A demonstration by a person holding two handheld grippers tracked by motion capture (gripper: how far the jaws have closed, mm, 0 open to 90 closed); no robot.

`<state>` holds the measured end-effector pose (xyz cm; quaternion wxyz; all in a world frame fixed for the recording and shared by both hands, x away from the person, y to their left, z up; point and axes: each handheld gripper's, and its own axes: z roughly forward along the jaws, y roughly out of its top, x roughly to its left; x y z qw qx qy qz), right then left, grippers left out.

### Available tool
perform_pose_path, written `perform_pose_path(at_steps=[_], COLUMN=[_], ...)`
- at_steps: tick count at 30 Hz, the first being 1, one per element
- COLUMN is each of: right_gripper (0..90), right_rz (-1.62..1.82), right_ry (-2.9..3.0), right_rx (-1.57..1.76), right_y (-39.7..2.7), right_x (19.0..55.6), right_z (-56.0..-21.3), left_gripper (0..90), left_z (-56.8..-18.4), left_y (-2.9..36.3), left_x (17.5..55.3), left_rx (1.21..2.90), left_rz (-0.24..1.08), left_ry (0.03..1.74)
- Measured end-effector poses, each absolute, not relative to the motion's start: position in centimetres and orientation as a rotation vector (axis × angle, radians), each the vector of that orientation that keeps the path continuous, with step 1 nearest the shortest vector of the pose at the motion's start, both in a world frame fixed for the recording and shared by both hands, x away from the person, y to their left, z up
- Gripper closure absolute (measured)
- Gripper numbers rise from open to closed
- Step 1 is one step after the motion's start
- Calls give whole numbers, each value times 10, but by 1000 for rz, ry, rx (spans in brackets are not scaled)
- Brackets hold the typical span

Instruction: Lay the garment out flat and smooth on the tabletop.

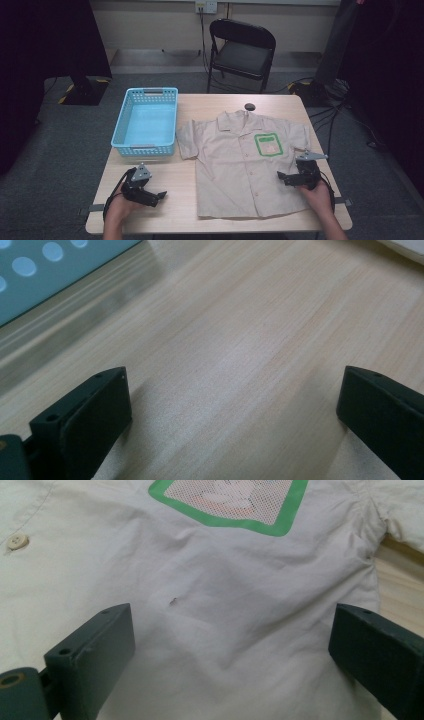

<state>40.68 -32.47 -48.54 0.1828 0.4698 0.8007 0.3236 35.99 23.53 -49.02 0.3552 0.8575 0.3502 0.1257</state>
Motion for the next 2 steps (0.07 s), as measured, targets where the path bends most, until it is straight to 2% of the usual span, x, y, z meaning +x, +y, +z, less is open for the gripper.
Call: perform_pose_path(at_steps=[2], right_gripper=[38], right_rz=[913], right_ry=[2260], right_rx=[1326], right_y=[-325], right_x=[407], right_z=[-485], left_gripper=[1], left_z=[-490], left_y=[235], left_x=[360], left_rx=[2215], left_rz=[324], left_ry=[906])
